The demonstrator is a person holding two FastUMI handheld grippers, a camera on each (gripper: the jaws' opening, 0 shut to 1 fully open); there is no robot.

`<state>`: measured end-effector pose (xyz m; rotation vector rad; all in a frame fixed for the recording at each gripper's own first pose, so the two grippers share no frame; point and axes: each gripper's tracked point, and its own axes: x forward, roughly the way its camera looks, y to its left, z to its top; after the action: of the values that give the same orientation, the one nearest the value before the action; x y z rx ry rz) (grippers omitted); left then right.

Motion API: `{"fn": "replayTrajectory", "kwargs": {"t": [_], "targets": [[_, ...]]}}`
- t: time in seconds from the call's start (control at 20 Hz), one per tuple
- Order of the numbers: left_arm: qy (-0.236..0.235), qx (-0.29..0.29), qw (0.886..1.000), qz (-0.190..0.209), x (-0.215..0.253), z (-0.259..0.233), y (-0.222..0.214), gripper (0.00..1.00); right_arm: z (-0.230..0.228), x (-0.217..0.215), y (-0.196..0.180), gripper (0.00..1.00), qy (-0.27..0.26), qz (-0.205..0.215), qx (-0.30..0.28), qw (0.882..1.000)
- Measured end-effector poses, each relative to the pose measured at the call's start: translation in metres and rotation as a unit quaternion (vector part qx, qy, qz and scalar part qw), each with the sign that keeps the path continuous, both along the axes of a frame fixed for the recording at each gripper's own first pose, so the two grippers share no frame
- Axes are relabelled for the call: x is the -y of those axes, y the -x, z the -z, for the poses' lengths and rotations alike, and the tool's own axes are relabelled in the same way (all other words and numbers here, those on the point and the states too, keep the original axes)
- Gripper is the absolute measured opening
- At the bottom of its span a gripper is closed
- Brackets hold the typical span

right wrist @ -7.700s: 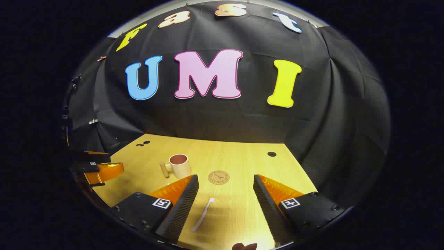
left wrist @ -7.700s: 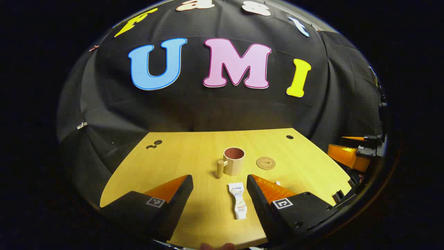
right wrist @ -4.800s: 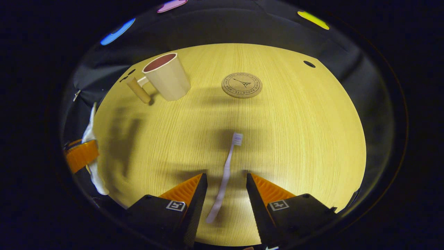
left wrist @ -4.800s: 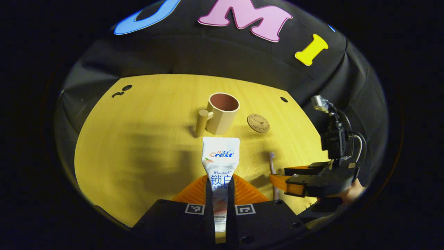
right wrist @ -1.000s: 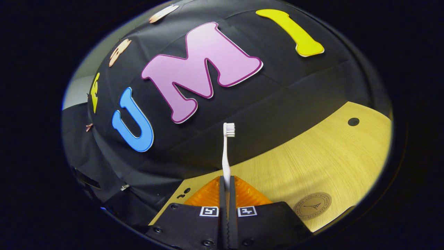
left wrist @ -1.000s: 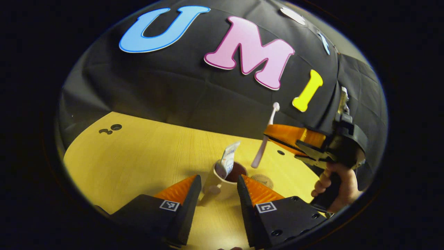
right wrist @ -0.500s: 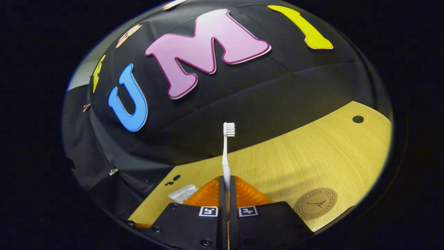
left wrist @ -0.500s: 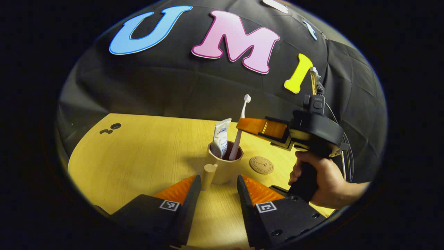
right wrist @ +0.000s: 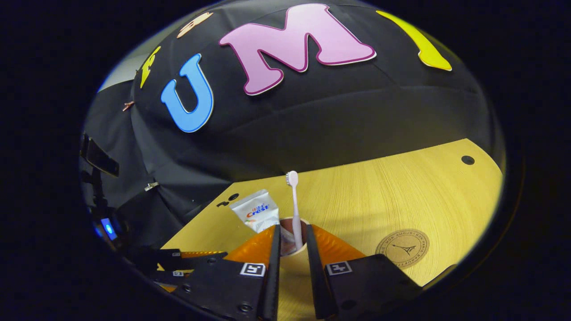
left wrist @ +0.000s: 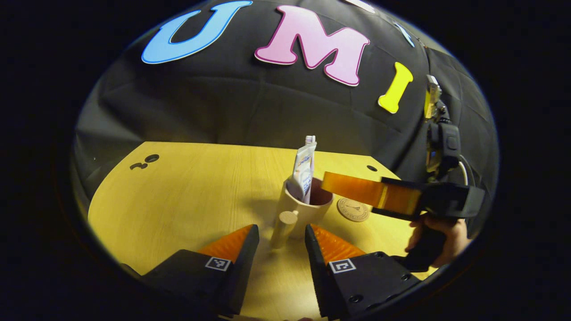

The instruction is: Put the toothbrush and toothpaste on the desktop into the cup, then pick up the cup and place it on the coaster on the desktop.

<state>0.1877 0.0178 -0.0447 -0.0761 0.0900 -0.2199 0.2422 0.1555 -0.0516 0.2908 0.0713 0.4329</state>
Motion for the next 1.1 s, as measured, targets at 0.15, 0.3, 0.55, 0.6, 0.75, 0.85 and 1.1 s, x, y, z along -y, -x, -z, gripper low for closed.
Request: {"fn": "replayTrajectory", "kwargs": {"t": [0.15, 0.3, 0.55, 0.6, 0.75, 0.85, 1.1], "targets": [[-0.025, -0.001, 1.0, 0.01, 0.002, 0.0, -0.006, 0.65, 0.01, 0.012, 0.016, 0.22, 0.009, -0.002, -0.016, 1.0], [-0.052, -0.01, 0.998, 0.029, 0.01, -0.001, -0.009, 0.65, 0.029, 0.025, 0.031, 0.39, 0.019, -0.005, -0.045, 0.999], [-0.115, -0.069, 0.99, 0.047, 0.009, 0.012, -0.022, 0.65, 0.062, 0.052, 0.062, 0.39, 0.032, -0.005, -0.095, 0.995], [-0.13, -0.09, 0.986, 0.048, 0.007, 0.014, -0.023, 0.65, 0.067, 0.058, 0.069, 0.39, 0.032, -0.006, -0.105, 0.994], [-0.136, -0.141, 0.978, 0.068, 0.01, 0.01, -0.027, 0.64, 0.083, 0.077, 0.09, 0.39, 0.033, -0.007, -0.132, 0.991], [-0.146, -0.168, 0.972, 0.076, 0.009, 0.01, -0.034, 0.63, 0.089, 0.092, 0.101, 0.39, 0.034, 0.0, -0.145, 0.989], [-0.191, -0.232, 0.949, 0.093, 0.016, 0.029, -0.042, 0.64, 0.098, 0.132, 0.121, 0.39, 0.016, 0.032, -0.165, 0.986]]}}
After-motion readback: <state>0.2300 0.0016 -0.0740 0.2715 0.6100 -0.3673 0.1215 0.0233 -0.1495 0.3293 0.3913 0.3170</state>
